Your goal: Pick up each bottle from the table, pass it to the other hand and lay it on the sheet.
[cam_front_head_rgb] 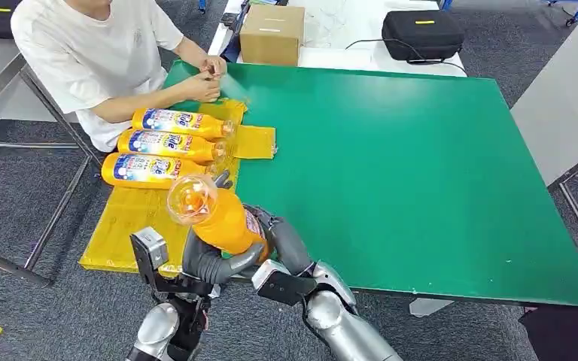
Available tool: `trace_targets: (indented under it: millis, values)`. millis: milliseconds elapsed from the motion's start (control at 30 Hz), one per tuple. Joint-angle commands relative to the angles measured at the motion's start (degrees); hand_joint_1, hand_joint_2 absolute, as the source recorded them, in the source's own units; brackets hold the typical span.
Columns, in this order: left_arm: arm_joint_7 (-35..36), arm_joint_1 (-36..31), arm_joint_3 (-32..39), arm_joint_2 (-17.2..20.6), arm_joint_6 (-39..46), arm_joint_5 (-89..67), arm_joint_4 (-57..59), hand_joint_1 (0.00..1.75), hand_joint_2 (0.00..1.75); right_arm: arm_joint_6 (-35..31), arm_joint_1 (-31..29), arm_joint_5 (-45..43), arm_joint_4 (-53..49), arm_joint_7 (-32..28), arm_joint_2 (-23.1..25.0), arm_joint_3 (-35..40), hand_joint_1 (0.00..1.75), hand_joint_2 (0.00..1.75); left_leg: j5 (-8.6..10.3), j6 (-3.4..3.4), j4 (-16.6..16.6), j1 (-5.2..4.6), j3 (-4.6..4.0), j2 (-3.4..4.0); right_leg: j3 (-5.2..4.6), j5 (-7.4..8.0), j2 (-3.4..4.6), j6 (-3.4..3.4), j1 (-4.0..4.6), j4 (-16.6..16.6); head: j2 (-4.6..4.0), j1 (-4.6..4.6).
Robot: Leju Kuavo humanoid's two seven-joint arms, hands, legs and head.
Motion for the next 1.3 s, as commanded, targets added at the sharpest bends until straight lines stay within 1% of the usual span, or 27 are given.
trace_targets:
  millis: [33, 67, 200, 233, 300, 333, 367, 400, 500, 533, 667, 700, 733, 767, 800, 833, 867, 900, 933, 967, 1000, 1033, 1100, 1167, 1200, 1233, 1300]
  values:
    - [0.5, -3.8, -2.8, 1.8, -7.3, 5.3, 2.2, 1.75, 1.75, -0.1, -1.9, -0.2, 3.7, 0.9, -0.7, 5.8, 0.63, 1.75, -0.09, -0.08, 0.0, 0.06, 0.26, -0.07, 0.28, -0.11, -0.06, -0.10, 0.06, 0.0, 0.00, 0.00]
    - [1.0, -3.8, -2.6, 1.9, -8.3, 6.3, 2.3, 1.75, 1.75, -0.8, -1.7, -0.4, 3.8, 0.9, -0.5, 5.3, 0.00, 1.75, -0.16, -0.10, 0.0, 0.07, 0.37, -0.07, 0.40, -0.18, -0.07, -0.13, 0.07, 0.0, 0.00, 0.00]
    - [1.6, -3.7, -1.6, 1.9, -9.7, 7.9, 2.6, 1.75, 1.75, -3.2, -0.5, -0.7, 1.6, 1.3, 0.0, 3.7, 0.00, 1.75, -0.06, -0.05, 0.0, 0.04, 0.20, -0.05, 0.21, -0.08, -0.04, -0.07, 0.04, 0.0, 0.00, 0.02]
    - [1.7, -3.6, -1.3, 1.9, -9.7, 7.8, 2.4, 1.75, 1.75, -3.8, -0.2, -0.8, 0.8, 1.6, 0.0, 3.3, 0.00, 0.00, -0.11, -0.07, 0.0, 0.04, 0.29, -0.04, 0.29, -0.13, -0.04, -0.10, 0.05, 0.0, 0.00, -0.02]
    - [1.5, -3.4, -0.1, 1.7, -9.4, 8.1, 2.1, 1.75, 1.75, -5.0, 1.0, -1.4, -1.7, 1.7, -0.2, 2.1, 0.00, 0.00, -0.14, -0.07, 0.0, 0.05, 0.33, -0.03, 0.33, -0.16, -0.02, -0.12, 0.05, 0.0, 0.00, 0.00]
    - [1.5, -3.4, 0.1, 1.8, -9.4, 8.1, 1.9, 1.75, 1.75, -4.9, 1.1, -1.4, -2.3, 1.7, -0.3, 2.1, 0.00, 0.00, -0.09, -0.06, 0.0, 0.03, 0.20, -0.05, 0.21, -0.11, -0.05, -0.08, 0.03, 0.0, 0.00, 0.00]
    - [1.5, -3.4, 0.1, 1.8, -9.4, 8.1, 1.9, 1.75, 1.75, -4.9, 1.1, -1.4, -2.3, 1.7, -0.3, 2.1, 0.00, 0.00, -0.15, -0.08, 0.0, 0.06, 0.31, -0.03, 0.32, -0.15, -0.02, -0.11, 0.05, 0.0, 0.00, 0.00]
    - [1.5, -3.4, 0.1, 1.8, -9.4, 8.1, 1.9, 1.75, 1.75, -4.9, 1.1, -1.4, -2.3, 1.7, -0.3, 2.1, 0.00, 0.00, -0.07, -0.06, 0.0, 0.04, 0.16, -0.04, 0.18, -0.08, -0.03, -0.08, 0.04, 0.0, 0.00, 0.02]
    - [1.5, -3.4, 0.1, 1.8, -9.4, 8.1, 1.9, 1.75, 1.75, -4.9, 1.1, -1.4, -2.3, 1.7, -0.3, 2.1, 0.00, 0.00, -0.19, -0.09, 0.0, 0.05, 0.37, -0.02, 0.38, -0.19, -0.01, -0.13, 0.05, 0.0, 0.00, 0.00]
    - [1.5, -3.4, 0.5, 1.7, -9.6, 8.9, 2.0, 1.75, 1.75, -5.6, 1.6, -1.7, -2.9, 1.5, -0.3, 1.6, 0.00, 0.00, -0.09, -0.07, 0.0, 0.03, 0.23, -0.04, 0.23, -0.11, -0.04, -0.09, 0.03, 0.0, 0.00, 0.00]
    - [2.0, -3.9, 3.1, 2.4, -10.7, 11.5, 2.4, 1.75, 1.75, -8.0, 4.6, -2.8, -8.4, -0.1, -0.9, -0.6, 0.00, 0.00, -0.09, -0.06, 0.0, 0.04, 0.21, -0.05, 0.21, -0.10, -0.05, -0.09, 0.04, 0.0, 0.00, 0.00]
    - [2.6, -4.3, 4.2, 2.5, -9.3, 10.8, 2.8, 1.75, 1.75, -9.8, 6.0, -3.2, -10.9, -1.2, -1.0, -1.7, 0.00, 0.00, -0.18, -0.10, 0.0, 0.08, 0.37, -0.09, 0.39, -0.21, -0.08, -0.14, 0.08, 0.0, 0.00, 0.02]
    - [2.4, -4.7, 4.6, 3.0, -5.4, 7.0, 3.2, 1.75, 1.75, -11.9, 6.9, -3.0, -12.4, -1.8, -0.9, -2.5, 0.00, 0.00, -0.09, -0.07, 0.0, 0.03, 0.27, -0.09, 0.28, -0.13, -0.08, -0.10, 0.03, 0.0, 0.00, 0.00]
    - [2.2, -6.2, 4.8, 3.3, 0.6, 0.8, 4.3, 1.75, 1.75, -14.4, 8.2, -3.0, -14.9, -2.7, -0.8, -3.4, 0.00, 0.00, -0.14, -0.09, 0.0, 0.05, 0.33, -0.11, 0.35, -0.18, -0.10, -0.13, 0.05, 0.0, 0.00, 0.02]
    - [0.0, -7.7, 6.5, 3.3, 7.8, -6.1, 5.7, 1.75, 1.75, -17.4, 9.2, -2.9, -18.3, -2.7, -0.7, -4.1, 0.00, 0.00, -0.09, -0.07, 0.0, 0.04, 0.25, -0.09, 0.27, -0.13, -0.09, -0.10, 0.04, 0.0, 0.00, 0.00]
    - [0.2, -8.8, 7.7, 3.1, 7.5, -5.5, 6.8, 1.75, 1.75, -18.8, 9.4, -3.5, -20.5, -2.7, -1.1, -3.7, 0.00, 0.00, -0.12, -0.09, 0.0, 0.06, 0.31, -0.18, 0.35, -0.19, -0.18, -0.13, 0.06, 0.0, 0.00, 0.02]
    - [-0.6, -10.1, 8.6, 3.5, 9.1, -7.5, 8.1, 1.75, 1.75, -18.7, 9.6, -4.5, -21.7, -2.7, -1.1, -4.0, 0.00, 0.00, -0.07, -0.08, 0.0, 0.04, 0.14, -0.22, 0.19, -0.15, -0.21, -0.11, 0.04, 0.1, 0.00, -0.02]
    - [-0.5, -10.4, 8.8, 3.7, 9.0, -7.4, 8.1, 1.75, 1.75, -18.7, 9.4, -4.5, -21.8, -2.6, -1.1, -4.1, 0.00, 0.00, -0.12, -0.09, 0.0, 0.05, 0.26, -0.18, 0.29, -0.18, -0.16, -0.13, 0.05, 0.1, 0.00, 0.04]
    - [-2.1, -11.0, 9.0, 3.7, 13.2, -12.1, 9.0, 1.75, 1.75, -19.0, 9.4, -4.5, -22.5, -2.7, -1.0, -4.0, 0.00, 0.00, -0.05, -0.07, 0.0, 0.01, 0.14, -0.14, 0.17, -0.09, -0.09, -0.09, 0.00, 0.0, 0.00, 0.04]
    - [-2.4, -11.6, 9.5, 3.6, 14.5, -14.2, 9.5, 1.75, 1.75, -19.7, 9.0, -4.9, -22.3, -2.7, -1.2, -3.8, 0.00, 0.00, -0.14, -0.10, 0.0, 0.04, 0.32, -0.01, 0.33, -0.13, 0.04, -0.14, 0.04, 0.0, 0.00, 0.07]
    - [-3.1, -12.0, 10.1, 3.6, 16.8, -17.5, 9.9, 1.75, 1.75, -19.0, 8.7, -6.0, -21.5, -2.7, -1.0, -3.8, 0.00, 0.00, -0.07, -0.09, 0.0, 0.02, 0.16, 0.12, 0.12, -0.03, 0.12, -0.11, 0.02, 0.0, 0.00, -0.07]
    - [-3.1, -12.4, 10.8, 3.6, 17.8, -19.2, 10.5, 1.75, 1.75, -19.2, 8.3, -6.0, -20.8, -2.7, -1.0, -3.8, 0.00, 0.00, -0.18, -0.12, 0.0, 0.08, 0.27, 0.16, 0.17, -0.03, 0.13, -0.18, 0.08, 0.0, 0.00, -0.04]
    - [-2.5, -12.9, 11.3, 3.9, 17.3, -19.1, 11.3, 1.75, 1.75, -19.7, 8.1, -6.1, -20.4, -2.7, -1.0, -3.5, 0.00, 0.00, -0.11, -0.13, 0.0, 0.06, 0.30, -0.08, 0.21, -0.05, -0.10, -0.27, 0.07, 0.0, 0.00, -0.02]
    - [-2.5, -12.9, 11.3, 3.9, 17.3, -19.1, 11.3, 1.75, 1.75, -19.7, 8.1, -6.1, -20.4, -2.7, -1.0, -3.5, 0.00, 0.00, -0.02, -0.08, -0.1, 0.03, 0.18, 0.06, 0.10, 0.05, 0.06, -0.22, 0.04, 0.0, 0.00, -0.02]
    - [-2.5, -12.9, 11.3, 3.9, 17.3, -19.1, 11.3, 1.75, 1.75, -19.7, 8.1, -6.1, -20.4, -2.7, -1.0, -3.5, 0.00, 0.00, -0.10, -0.10, 0.0, 0.04, 0.30, 0.08, 0.21, -0.02, 0.09, -0.25, 0.04, 0.0, 0.00, -0.04]
    - [-2.5, -12.9, 11.3, 3.9, 17.3, -19.1, 11.3, 1.75, 1.75, -19.7, 8.1, -6.1, -20.4, -2.7, -1.0, -3.5, 0.00, 0.00, -0.04, -0.07, 0.0, 0.03, 0.16, 0.09, 0.07, 0.05, 0.09, -0.22, 0.04, 0.0, 0.00, -0.02]
    - [-2.5, -12.9, 11.3, 3.9, 17.3, -19.1, 11.3, 1.75, 1.75, -19.7, 8.1, -6.1, -20.4, -2.7, -1.0, -3.5, 0.00, 0.00, -0.16, -0.10, 0.0, 0.05, 0.37, 0.09, 0.28, -0.07, 0.10, -0.27, 0.06, 0.0, 0.00, -0.02]
